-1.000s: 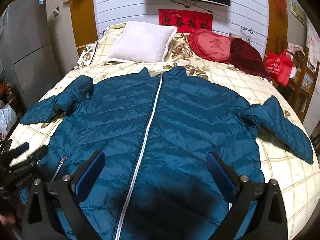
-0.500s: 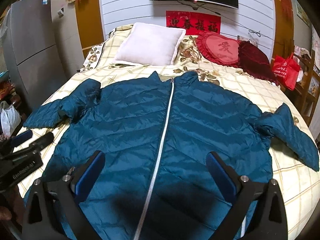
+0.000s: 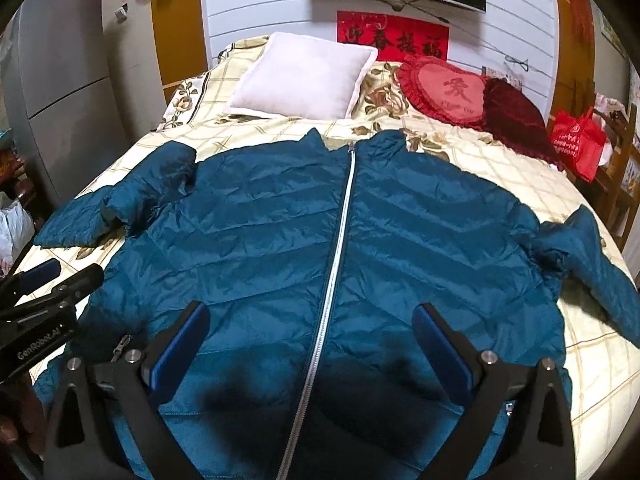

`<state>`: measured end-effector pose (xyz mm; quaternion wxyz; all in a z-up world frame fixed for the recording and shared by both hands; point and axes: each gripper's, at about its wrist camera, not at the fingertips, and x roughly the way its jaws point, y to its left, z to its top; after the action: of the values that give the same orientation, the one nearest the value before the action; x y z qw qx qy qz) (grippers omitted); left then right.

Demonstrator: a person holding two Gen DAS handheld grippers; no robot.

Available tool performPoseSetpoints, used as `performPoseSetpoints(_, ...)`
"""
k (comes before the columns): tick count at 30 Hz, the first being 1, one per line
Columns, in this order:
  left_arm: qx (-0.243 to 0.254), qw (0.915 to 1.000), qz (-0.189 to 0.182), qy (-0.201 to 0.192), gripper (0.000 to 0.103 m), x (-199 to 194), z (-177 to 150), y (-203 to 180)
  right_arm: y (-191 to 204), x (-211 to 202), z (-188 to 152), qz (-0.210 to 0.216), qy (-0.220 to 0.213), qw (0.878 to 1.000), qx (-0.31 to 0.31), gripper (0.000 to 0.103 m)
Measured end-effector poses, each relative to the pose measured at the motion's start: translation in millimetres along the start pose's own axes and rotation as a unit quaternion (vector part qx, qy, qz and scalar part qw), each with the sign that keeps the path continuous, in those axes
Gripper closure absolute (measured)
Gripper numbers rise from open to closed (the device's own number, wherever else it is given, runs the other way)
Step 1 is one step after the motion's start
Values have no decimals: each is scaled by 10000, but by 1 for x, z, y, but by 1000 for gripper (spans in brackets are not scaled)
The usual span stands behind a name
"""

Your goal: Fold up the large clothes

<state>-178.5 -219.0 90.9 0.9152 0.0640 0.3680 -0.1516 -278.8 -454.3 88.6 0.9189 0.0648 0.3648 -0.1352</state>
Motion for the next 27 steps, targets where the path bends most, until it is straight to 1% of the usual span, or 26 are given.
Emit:
performPoseSetpoints(9,22,10000,-28,75,49,6,-3,-2,-3,12,-8,-119,141,9998,43,1)
performPoseSetpoints(17,-103,9999,24,93,49,10,0,8,-4,19,-10,-10,229,9996,136,1)
performPoseSetpoints(22,-212,9995,172,181,49,17,4,23,1,27,-8,25,223,9997,70,1)
performPoseSetpoints(25,-460,9986,169,186,49,19,10,42,2,34,-5,59,204,9998,53,1)
performPoseSetpoints(27,-603,9977,237,217,49,24,16,56,2,41,1,170,173,9997,80,0)
